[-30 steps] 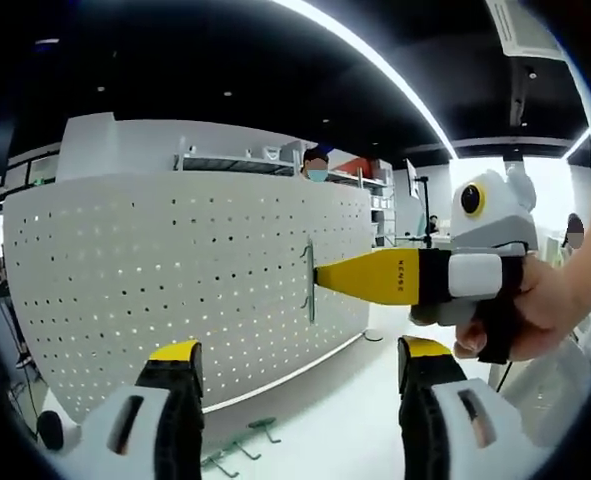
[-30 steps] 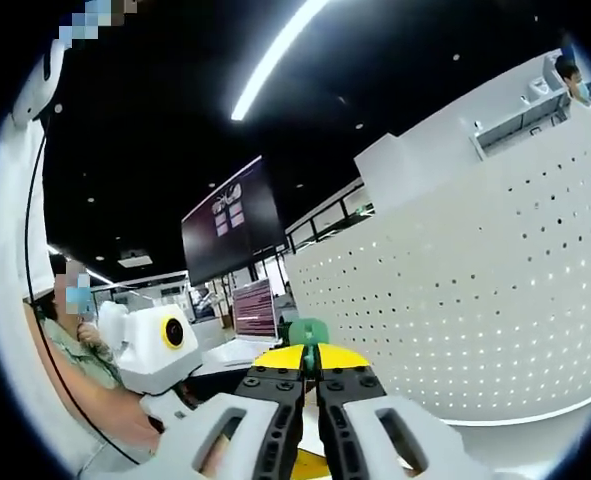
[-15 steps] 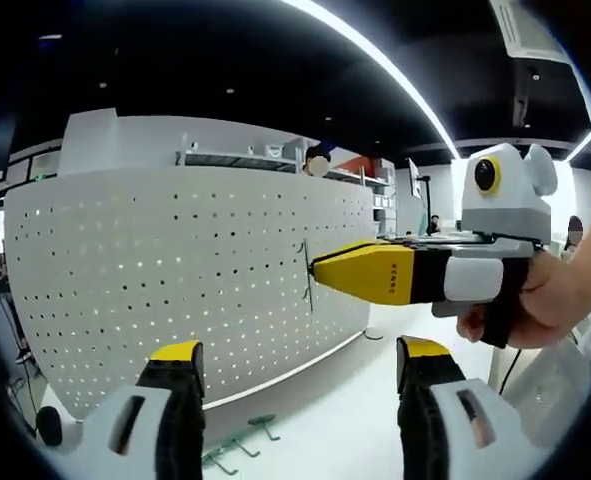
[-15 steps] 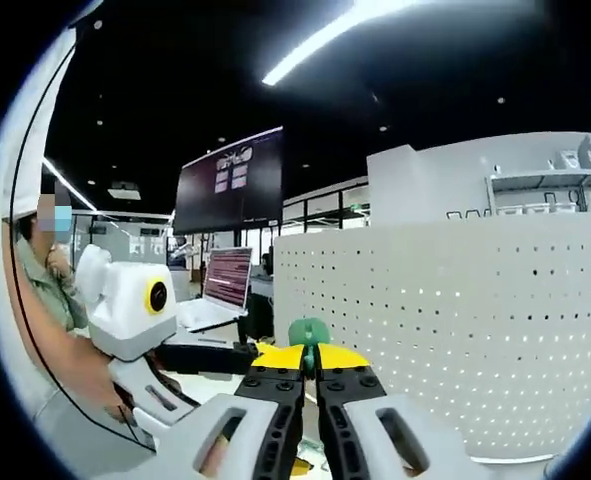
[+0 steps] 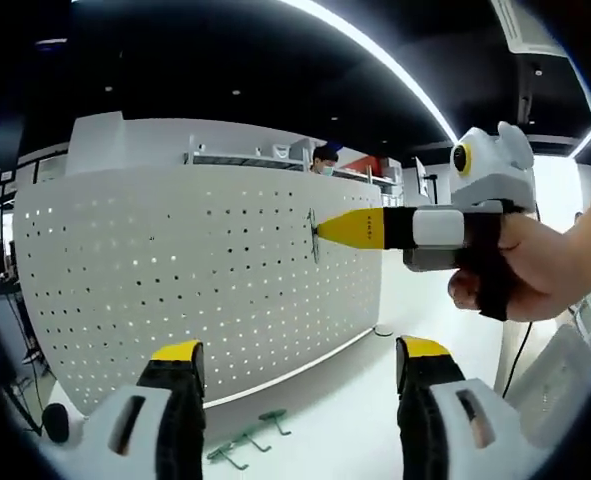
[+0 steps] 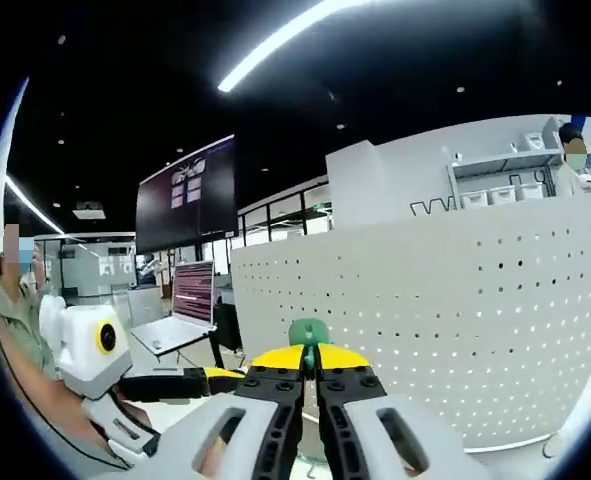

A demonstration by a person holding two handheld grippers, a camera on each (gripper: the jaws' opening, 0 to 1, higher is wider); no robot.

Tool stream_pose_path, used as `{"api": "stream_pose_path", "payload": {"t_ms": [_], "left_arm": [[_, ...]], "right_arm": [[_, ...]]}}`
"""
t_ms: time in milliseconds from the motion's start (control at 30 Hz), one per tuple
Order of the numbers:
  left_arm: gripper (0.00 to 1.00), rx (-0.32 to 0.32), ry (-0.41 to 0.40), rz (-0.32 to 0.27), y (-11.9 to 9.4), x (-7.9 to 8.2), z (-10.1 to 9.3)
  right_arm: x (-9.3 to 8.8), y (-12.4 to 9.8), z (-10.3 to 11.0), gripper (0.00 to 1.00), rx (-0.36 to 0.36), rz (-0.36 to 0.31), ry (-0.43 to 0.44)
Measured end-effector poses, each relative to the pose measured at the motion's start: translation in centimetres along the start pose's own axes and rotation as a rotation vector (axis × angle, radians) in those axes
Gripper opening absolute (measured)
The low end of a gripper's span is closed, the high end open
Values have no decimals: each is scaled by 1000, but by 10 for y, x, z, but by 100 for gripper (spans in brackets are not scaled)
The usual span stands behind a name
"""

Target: Insert the hook assembly into the mounting plate slot until the hook locks in place.

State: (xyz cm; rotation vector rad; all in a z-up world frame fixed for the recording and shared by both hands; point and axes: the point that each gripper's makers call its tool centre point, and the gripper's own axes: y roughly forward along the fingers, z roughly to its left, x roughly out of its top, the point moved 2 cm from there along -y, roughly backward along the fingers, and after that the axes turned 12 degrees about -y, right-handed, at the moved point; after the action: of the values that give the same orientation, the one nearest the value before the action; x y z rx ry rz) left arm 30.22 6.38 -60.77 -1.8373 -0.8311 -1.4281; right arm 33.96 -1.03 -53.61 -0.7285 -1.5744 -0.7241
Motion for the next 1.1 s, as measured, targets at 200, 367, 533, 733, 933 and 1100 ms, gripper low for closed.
{"api": "stream_pose_path", "payload": {"t_ms": [200,367,533,733,933,1100], "left_arm": [[80,18,-12,7,-4,-5,5],[80,24,-12,4,-7,-8,6],[81,31,4,-10,-12,-8,8],[82,45,-5,-26,-14,-8,10],[83,36,-8,-35,-15,-10,10],[82,35,-7,-41,-16,-12,9]], "right_arm": [[-2,9,-13,1,-63,40,10],[2,15,-19,1,-93,45,2],[8,22,-29,1,-135,52,-12],[13,29,-36,1,-158,55,-6],[21,34,-48,1,-194,48,-22],[28,40,-54,1,-223,41,-33]]}}
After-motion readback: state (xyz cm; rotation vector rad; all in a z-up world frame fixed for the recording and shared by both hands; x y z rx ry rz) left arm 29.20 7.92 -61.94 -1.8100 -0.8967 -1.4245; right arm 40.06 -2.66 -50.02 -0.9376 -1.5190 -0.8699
